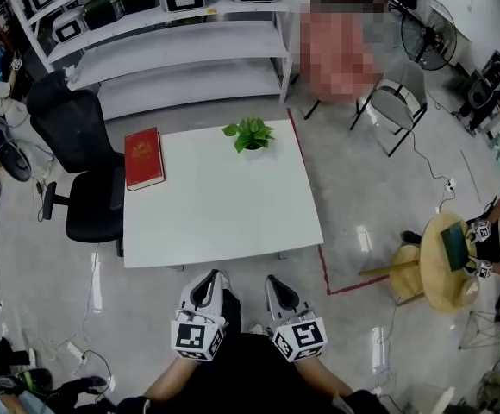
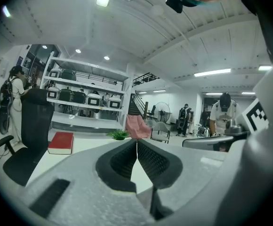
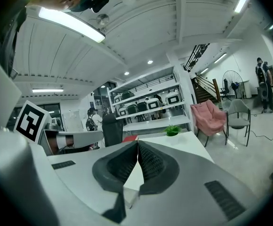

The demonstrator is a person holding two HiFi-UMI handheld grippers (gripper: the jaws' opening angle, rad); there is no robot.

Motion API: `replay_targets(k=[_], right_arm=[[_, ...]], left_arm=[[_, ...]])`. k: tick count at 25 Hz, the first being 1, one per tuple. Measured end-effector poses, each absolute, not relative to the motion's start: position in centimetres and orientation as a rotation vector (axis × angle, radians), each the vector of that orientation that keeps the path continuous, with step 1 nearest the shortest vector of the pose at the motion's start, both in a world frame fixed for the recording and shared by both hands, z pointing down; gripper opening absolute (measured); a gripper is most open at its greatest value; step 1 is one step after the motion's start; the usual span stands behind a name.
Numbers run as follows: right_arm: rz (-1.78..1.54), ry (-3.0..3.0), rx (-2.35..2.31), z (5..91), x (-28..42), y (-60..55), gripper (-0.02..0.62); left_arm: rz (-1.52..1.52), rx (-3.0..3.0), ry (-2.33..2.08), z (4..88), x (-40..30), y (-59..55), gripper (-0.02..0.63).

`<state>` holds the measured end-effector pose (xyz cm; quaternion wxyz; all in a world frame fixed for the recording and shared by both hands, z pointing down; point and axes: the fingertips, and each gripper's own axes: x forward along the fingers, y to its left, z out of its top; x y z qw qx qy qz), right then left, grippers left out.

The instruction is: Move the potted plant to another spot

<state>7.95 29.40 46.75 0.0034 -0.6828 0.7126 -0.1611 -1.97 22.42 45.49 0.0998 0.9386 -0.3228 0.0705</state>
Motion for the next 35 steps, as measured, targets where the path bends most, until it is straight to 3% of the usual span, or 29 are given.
replay_targets(k=[15, 25, 35], right_arm=[[-0.471, 2.235, -2.244, 44.7, 8.9, 10.3, 0.012], [-0.461, 2.344, -2.295, 45.1, 14.8, 3.4, 0.013], [-0.537, 2.672, -2.194, 50.9, 22.3, -2.4, 0.014]], left_arm=[[0.185, 2.793, -0.865, 44.4, -1.8, 4.4, 0.018], [0.185, 2.739, -0.910, 44.5, 1.4, -0.1, 0.018], [0.239, 2.626, -1.092, 45.7, 8.6, -2.5, 0.018]])
